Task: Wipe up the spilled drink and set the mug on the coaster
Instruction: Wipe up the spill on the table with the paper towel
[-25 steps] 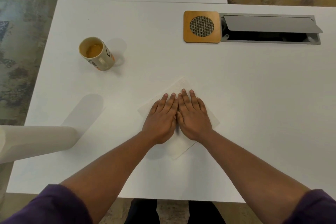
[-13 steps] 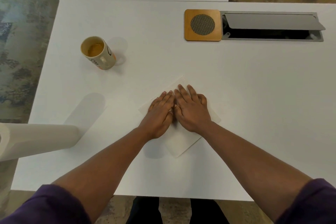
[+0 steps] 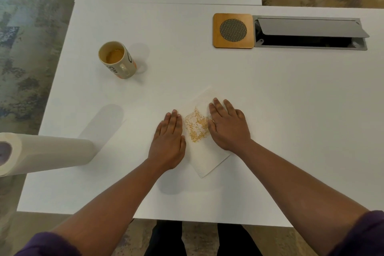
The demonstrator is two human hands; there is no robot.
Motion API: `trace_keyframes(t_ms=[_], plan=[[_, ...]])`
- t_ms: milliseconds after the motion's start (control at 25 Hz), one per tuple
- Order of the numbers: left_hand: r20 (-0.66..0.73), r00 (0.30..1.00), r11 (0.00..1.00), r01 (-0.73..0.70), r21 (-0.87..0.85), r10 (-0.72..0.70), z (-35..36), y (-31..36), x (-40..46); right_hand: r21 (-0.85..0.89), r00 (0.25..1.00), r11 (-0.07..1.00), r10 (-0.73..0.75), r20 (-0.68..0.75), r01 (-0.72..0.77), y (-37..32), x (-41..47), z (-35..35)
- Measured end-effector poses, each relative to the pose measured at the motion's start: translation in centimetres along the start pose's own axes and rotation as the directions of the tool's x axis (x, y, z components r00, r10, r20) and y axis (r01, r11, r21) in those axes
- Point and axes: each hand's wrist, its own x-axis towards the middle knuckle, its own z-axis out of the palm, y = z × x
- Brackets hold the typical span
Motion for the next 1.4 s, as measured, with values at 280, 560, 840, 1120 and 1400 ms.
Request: trace_keyframes(t_ms=[280,560,840,1120,1400], plan=[[-0.002,0.988,0.985,0.154,0.073,-0.154,1.3,1.8,-3.4,0.079,0.992,0.989,0.123,0.012,-0.124,1.0,-5.7,2.6],[0.101,0.967,0.970,0.228,0.079,-0.236,1.3,4.3,-4.2,0.064,0.994,0.992,0.110,0.012,-0.111,-0.5,-8.4,4.0],[0.000,0.986,0.986,0.167,-0.001,-0.167,0.7,3.8,-4.1,0.163,0.985,0.975,0.161,-0.056,-0.150,0.8,-7.9,2.4],[-0.229,0.966,0.986,0.087,-0.143,-0.119,0.7,2.3,-2.9,0.324,0.973,0.942,0.153,-0.176,-0.089,0.5,-7.0,2.3],[-0.165,0.940,0.863,0.192,-0.467,-0.299,-1.1,4.8,-2.4,0.604,0.967,0.770,0.254,0.003,-0.204,-2.6,-6.1,0.6]])
